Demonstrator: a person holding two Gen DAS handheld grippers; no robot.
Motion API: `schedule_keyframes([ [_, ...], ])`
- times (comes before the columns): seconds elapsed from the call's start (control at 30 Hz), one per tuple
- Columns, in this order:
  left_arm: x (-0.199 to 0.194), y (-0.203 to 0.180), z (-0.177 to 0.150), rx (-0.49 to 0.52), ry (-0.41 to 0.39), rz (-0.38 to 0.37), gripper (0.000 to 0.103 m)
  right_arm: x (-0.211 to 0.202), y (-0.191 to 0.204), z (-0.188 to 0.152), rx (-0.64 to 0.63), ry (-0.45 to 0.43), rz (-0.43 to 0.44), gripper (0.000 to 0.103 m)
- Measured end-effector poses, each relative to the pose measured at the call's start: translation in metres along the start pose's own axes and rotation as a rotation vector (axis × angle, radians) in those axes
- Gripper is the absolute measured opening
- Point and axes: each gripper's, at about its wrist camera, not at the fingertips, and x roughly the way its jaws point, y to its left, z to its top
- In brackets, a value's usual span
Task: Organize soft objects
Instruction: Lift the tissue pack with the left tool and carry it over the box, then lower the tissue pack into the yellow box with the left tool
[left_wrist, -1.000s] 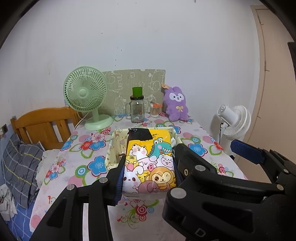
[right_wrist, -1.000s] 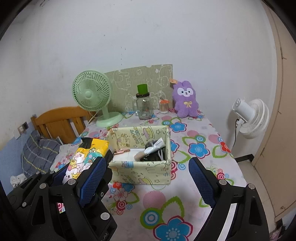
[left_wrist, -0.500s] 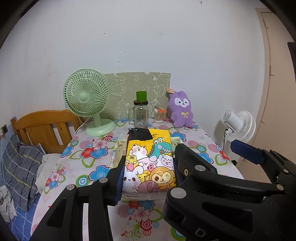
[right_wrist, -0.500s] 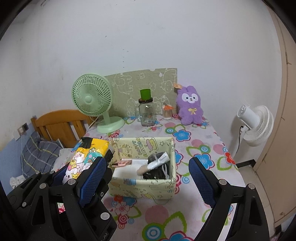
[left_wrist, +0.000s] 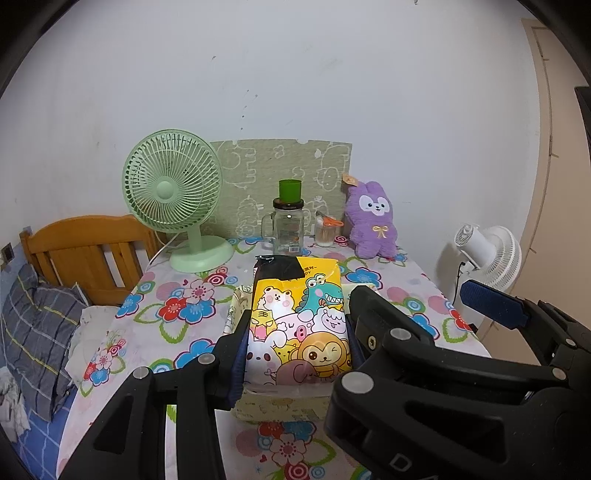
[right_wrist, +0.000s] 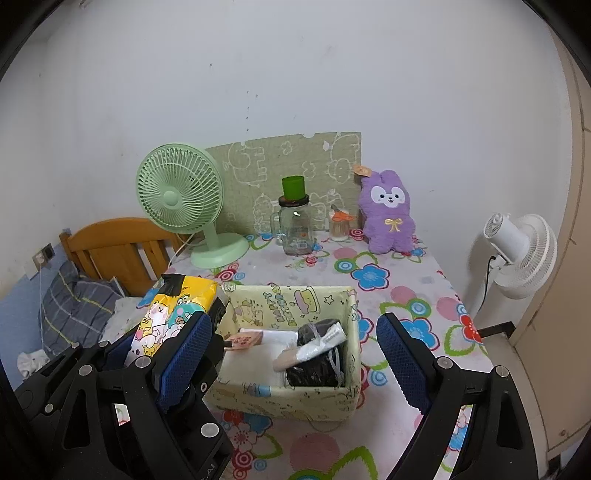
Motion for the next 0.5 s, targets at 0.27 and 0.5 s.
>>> schedule_keyframes([
  [0.27,0.021,0.005,0.005,-0.017,0.016,0.004,0.048,0.024,-0.002,0.007,0.008,0.022,0.008,0.093],
  [0.5,0.041,0.009,0.009,-0.035,0.036,0.006,0.048,0.044,-0.008,0.012,0.047,0.051,0.030,0.093],
])
